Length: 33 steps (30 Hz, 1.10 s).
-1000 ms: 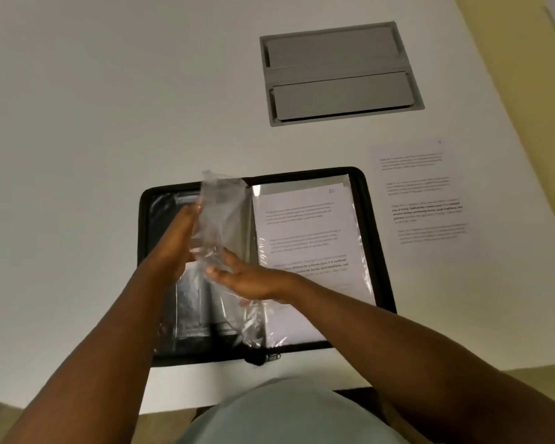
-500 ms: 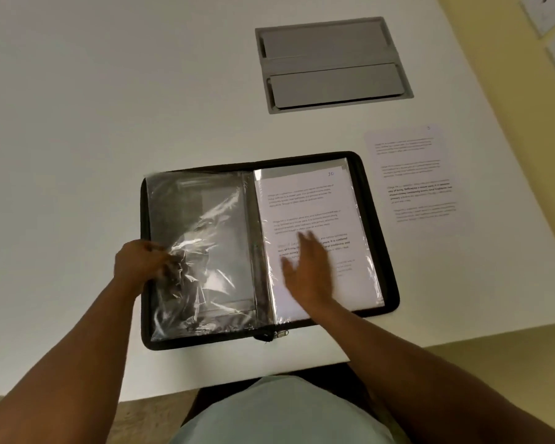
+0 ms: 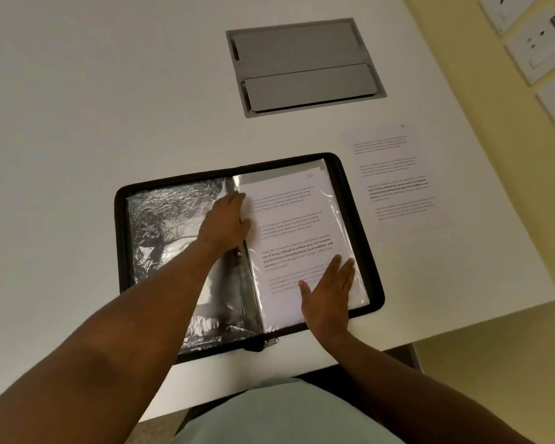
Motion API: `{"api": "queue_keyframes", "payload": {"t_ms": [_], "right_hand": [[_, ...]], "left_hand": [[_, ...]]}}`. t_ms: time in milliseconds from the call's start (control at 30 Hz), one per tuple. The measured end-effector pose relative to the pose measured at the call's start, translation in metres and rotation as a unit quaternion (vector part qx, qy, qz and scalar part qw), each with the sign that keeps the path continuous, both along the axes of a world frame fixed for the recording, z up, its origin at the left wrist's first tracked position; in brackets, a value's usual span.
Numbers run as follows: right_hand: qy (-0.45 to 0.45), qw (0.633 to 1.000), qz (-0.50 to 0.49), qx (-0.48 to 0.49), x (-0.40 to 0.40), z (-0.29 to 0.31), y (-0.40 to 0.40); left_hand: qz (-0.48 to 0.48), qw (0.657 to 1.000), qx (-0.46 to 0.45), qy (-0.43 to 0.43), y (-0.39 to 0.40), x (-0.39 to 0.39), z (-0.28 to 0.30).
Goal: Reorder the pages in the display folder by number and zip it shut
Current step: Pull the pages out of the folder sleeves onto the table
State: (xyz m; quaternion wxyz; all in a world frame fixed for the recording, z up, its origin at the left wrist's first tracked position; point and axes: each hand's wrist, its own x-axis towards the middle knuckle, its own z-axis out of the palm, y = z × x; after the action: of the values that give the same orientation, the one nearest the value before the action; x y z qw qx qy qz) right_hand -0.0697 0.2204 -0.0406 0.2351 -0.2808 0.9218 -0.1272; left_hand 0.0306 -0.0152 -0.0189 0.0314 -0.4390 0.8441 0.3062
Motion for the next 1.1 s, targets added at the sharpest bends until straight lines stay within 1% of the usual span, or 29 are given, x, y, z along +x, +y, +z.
{"api": "queue_keyframes", "payload": {"t_ms": [133, 200, 267, 367, 467, 567, 633, 667, 733, 800, 867, 900, 967, 1033, 1100], "right_hand": [[-0.054, 0.995, -0.023, -0.078, -0.011, 0.008, -0.013], [-0.056, 0.995, -0.038, -0.077, -0.024, 0.013, -0.023], [-0.046, 0.996, -0.043, -0.058, -0.038, 0.017, -0.036], [-0.053, 0.995, -0.048, -0.063, -0.063, 0.023, -0.059], [-0.107, 0.99, -0.063, -0.063, -0.094, 0.033, -0.091], [-0.136, 0.987, -0.052, -0.065, -0.124, 0.041, -0.127], [-0.13, 0.988, -0.037, -0.076, -0.138, 0.045, -0.151], [-0.11, 0.99, -0.027, -0.084, -0.144, 0.045, -0.162], [-0.032, 0.995, 0.016, -0.098, -0.154, 0.044, -0.183], [0.055, 0.987, 0.079, -0.129, -0.159, 0.043, -0.202], [0.08, 0.972, 0.153, -0.159, -0.16, 0.046, -0.223], [0.062, 0.963, 0.199, -0.169, -0.159, 0.047, -0.235], [-0.02, 0.942, 0.289, -0.168, -0.155, 0.051, -0.256], [-0.098, 0.922, 0.353, -0.128, -0.149, 0.054, -0.274], [-0.135, 0.899, 0.412, -0.063, -0.143, 0.057, -0.288]], "left_hand": [[0.0, 1.0, 0.002, -0.023, -0.031, -0.033, -0.003], [-0.007, 0.998, -0.017, -0.061, -0.045, -0.044, -0.006], [-0.006, 0.996, -0.052, -0.074, -0.053, -0.051, -0.007], [0.011, 0.995, -0.07, -0.063, -0.061, -0.06, -0.01], [0.025, 0.996, -0.068, -0.043, -0.066, -0.066, -0.012], [0.032, 0.997, -0.07, -0.023, -0.07, -0.071, -0.01], [0.02, 0.997, -0.071, -0.014, -0.073, -0.074, -0.007], [0.011, 0.997, -0.071, -0.006, -0.074, -0.075, -0.006], [-0.003, 0.997, -0.074, 0.017, -0.074, -0.073, -0.005], [-0.022, 0.995, -0.088, 0.034, -0.073, -0.07, -0.007], [-0.034, 0.993, -0.102, 0.046, -0.069, -0.067, -0.009], [-0.036, 0.991, -0.114, 0.054, -0.067, -0.067, -0.009], [-0.045, 0.985, -0.151, 0.063, -0.063, -0.066, -0.009], [-0.049, 0.98, -0.186, 0.057, -0.058, -0.066, -0.011], [-0.039, 0.978, -0.197, 0.055, -0.052, -0.064, -0.011]]}}
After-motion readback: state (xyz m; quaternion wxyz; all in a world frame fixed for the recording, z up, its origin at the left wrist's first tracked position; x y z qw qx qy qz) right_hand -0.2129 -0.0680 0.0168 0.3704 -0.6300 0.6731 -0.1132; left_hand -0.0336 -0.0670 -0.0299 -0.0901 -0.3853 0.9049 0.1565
